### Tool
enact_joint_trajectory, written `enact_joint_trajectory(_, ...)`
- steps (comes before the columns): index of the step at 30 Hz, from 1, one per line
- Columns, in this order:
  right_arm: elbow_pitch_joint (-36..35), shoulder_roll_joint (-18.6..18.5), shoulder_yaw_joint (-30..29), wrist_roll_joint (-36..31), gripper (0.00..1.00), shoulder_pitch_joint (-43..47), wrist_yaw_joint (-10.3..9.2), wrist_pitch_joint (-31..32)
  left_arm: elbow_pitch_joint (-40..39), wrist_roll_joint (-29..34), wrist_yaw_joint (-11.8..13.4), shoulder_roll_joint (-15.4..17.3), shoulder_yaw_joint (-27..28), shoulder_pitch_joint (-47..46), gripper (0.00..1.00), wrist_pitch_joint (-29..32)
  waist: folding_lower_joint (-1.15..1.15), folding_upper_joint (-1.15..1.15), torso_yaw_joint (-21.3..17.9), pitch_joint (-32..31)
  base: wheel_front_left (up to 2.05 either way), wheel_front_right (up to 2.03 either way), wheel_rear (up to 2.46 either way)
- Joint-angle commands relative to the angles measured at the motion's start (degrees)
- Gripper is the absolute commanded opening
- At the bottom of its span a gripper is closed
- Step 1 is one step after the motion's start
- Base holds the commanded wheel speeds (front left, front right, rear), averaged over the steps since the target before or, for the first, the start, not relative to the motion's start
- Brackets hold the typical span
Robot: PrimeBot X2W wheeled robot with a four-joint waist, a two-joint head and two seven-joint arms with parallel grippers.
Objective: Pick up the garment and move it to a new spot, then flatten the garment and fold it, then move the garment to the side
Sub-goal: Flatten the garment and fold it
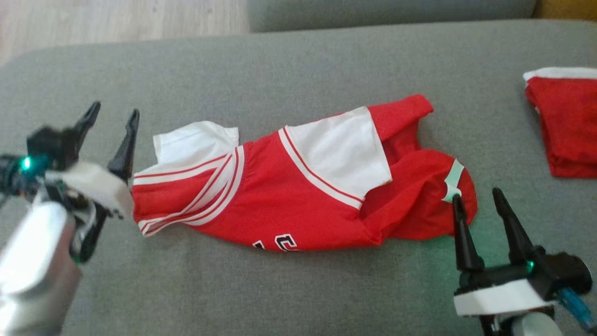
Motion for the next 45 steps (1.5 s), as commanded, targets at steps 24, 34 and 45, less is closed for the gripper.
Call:
enact_joint_trajectory(24,-1.73,-1.11,3.02,-0.68,1.0,-5.77,-0.04,-0.22,17.31,-9.86,-5.26,5.7,-10.86,-13.53,1.0,14.34,-0.01,0.0,-5.14,6.73,0.0,0.0,0.0)
enact_joint_trajectory(34,-1.69,-1.51,3.68,-1.0,1.0,-6.24,-0.04,-0.22,22.08,-10.19,-5.27,5.94,-13.18,-16.4,1.0,11.75,-0.01,0.0,-6.06,7.86,0.0,0.0,0.0)
enact_joint_trajectory(45,-1.73,-1.51,3.84,-1.15,1.0,-7.05,-0.04,-0.22,22.6,-14.55,-5.27,6.44,-17.99,-18.17,0.0,14.56,-0.01,0.0,-6.81,9.05,0.0,0.0,0.0)
